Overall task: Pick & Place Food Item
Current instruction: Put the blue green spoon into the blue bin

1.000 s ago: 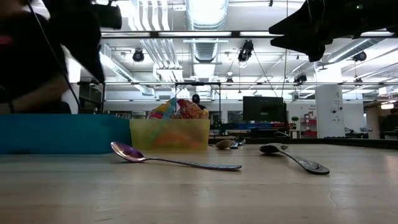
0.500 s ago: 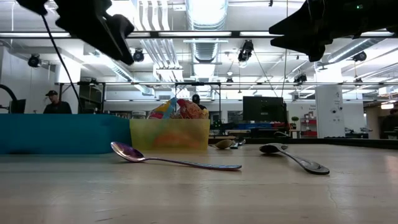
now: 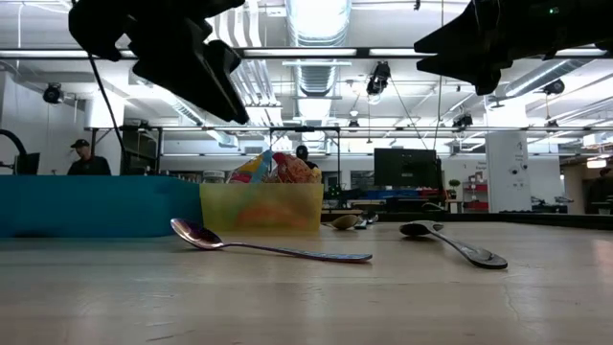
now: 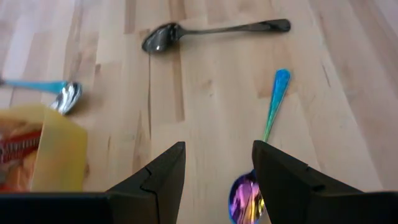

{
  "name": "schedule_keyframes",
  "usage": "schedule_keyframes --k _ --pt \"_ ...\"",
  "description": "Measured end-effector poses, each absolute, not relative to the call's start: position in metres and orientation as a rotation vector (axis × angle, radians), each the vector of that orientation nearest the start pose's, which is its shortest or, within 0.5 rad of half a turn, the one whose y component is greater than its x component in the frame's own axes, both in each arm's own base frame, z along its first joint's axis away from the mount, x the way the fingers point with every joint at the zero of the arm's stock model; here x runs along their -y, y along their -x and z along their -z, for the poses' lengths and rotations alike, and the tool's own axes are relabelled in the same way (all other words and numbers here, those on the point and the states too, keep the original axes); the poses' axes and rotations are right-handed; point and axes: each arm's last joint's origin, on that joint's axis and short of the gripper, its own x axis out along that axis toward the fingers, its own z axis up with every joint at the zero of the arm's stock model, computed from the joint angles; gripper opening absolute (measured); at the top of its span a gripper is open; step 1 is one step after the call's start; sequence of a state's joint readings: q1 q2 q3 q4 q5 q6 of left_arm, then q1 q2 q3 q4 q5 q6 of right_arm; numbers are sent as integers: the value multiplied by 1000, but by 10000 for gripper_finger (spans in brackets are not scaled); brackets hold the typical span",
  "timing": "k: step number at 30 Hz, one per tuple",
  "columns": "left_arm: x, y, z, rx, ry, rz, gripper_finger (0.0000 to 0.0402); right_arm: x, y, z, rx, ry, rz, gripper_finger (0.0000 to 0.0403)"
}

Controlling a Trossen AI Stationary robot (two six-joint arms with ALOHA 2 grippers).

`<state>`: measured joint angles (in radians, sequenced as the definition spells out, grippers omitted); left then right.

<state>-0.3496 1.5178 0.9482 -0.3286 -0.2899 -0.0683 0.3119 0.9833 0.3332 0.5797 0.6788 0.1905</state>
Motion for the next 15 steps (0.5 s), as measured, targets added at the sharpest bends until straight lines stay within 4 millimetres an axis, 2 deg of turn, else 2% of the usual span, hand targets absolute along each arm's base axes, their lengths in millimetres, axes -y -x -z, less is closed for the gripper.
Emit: schedule_keyframes --k 15 --pt "96 -297 -213 -773 -227 51 187 -43 -191 -216 -27 -155 371 206"
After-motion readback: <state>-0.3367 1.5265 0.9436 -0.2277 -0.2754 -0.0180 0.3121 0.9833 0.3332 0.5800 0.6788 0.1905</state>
